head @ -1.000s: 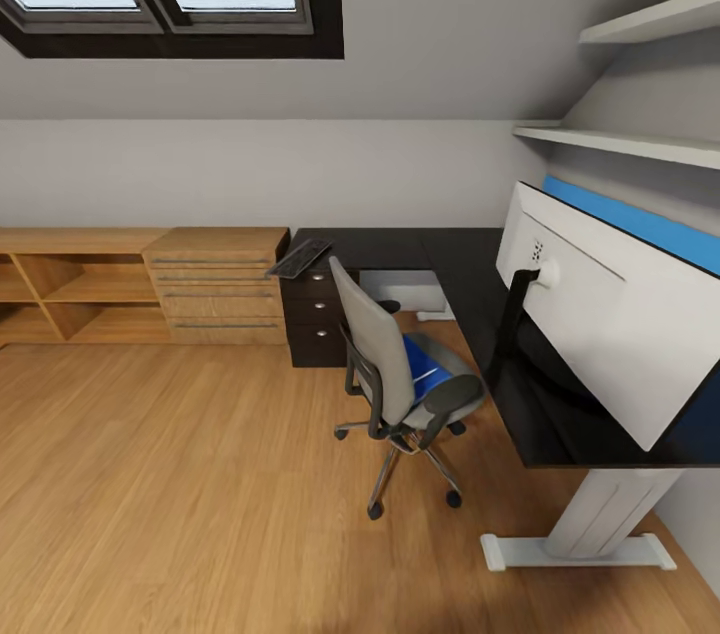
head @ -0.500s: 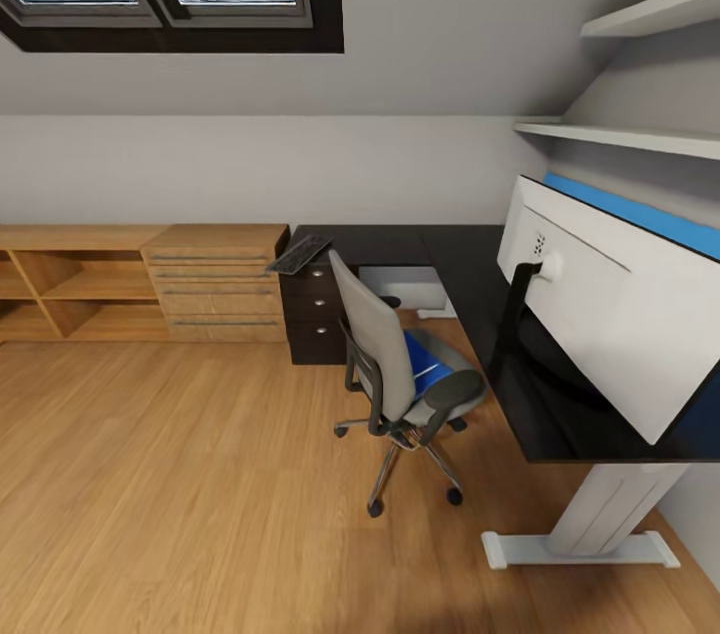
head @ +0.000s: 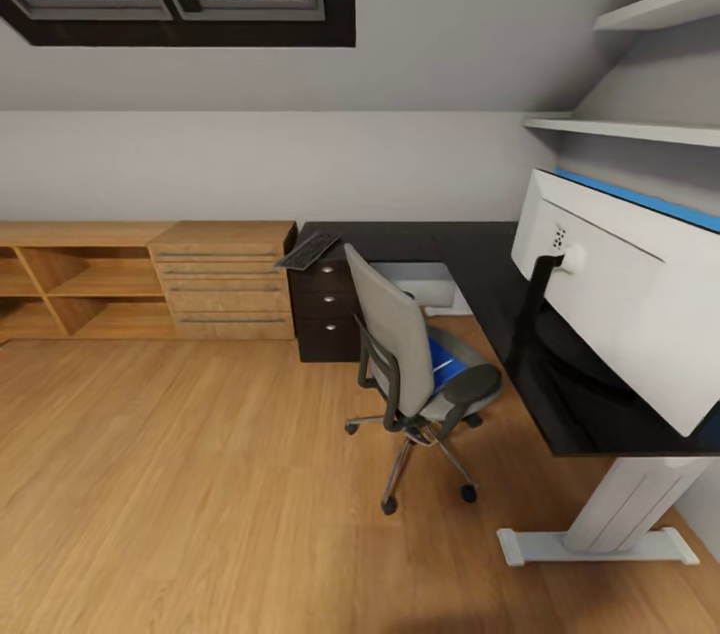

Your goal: In the bedroom, organize the workspace by keeping the computer under the desk, ensuring the monitor is on the desk, placing the keyboard on the desk next to the monitor, placing the mouse on the desk next to the keyboard, moving the folder from the swivel chair onto the desk next to the mouse, stacking the notebook on top of the folder with the pen on top of the notebook, and positioning the swivel chair next to the desk.

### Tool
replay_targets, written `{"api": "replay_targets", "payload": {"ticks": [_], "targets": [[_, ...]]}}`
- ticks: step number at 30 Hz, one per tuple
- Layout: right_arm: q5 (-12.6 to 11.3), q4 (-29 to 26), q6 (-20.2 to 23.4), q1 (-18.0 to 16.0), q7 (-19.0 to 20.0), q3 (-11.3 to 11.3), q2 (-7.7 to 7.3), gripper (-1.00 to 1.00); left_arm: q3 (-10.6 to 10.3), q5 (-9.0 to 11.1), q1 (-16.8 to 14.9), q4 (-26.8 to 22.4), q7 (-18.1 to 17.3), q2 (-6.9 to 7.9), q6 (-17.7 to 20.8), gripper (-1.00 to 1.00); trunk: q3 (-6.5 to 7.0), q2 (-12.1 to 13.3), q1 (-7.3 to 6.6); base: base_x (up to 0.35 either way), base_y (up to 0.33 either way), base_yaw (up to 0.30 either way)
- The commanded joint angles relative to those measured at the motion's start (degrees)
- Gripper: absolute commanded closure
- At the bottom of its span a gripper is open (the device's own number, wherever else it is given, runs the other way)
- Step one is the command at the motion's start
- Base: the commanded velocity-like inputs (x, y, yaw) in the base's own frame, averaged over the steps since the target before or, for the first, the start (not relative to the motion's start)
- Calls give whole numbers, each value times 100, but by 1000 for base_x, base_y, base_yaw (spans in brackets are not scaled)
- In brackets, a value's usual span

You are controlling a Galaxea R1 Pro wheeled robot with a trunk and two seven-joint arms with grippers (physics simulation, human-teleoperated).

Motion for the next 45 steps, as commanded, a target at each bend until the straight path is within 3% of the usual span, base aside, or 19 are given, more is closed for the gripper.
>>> {"api": "replay_targets", "payload": {"ticks": [1,19,24,29,39,45], "targets": [[27,4,-8,-4,-60,41,-1,-100,-33,54,-1,0,1,0,-12,-100,-23,-44,23,0,158,0],[27,4,-8,-4,-60,41,-1,-100,-33,53,-1,0,7,-15,-11,-100,-346,-766,418,0,17,0],[13,2,-8,-4,-66,33,-26,-100,-36,56,-1,6,24,-11,157,-100,-436,-967,528,0,0,0],[25,-27,-44,-4,-78,33,-115,-100,-40,54,-1,-76,12,4,562,-100,-526,-1167,638,0,0,0],[21,5,-171,-4,-93,34,-200,-100,-42,49,-1,-111,10,-10,641,-100,-705,-1568,857,0,0,0],[10,18,-142,-4,-98,23,-215,-100,-47,45,-1,-122,10,-108,654,-100,-813,-1809,989,0,0,0]]}}
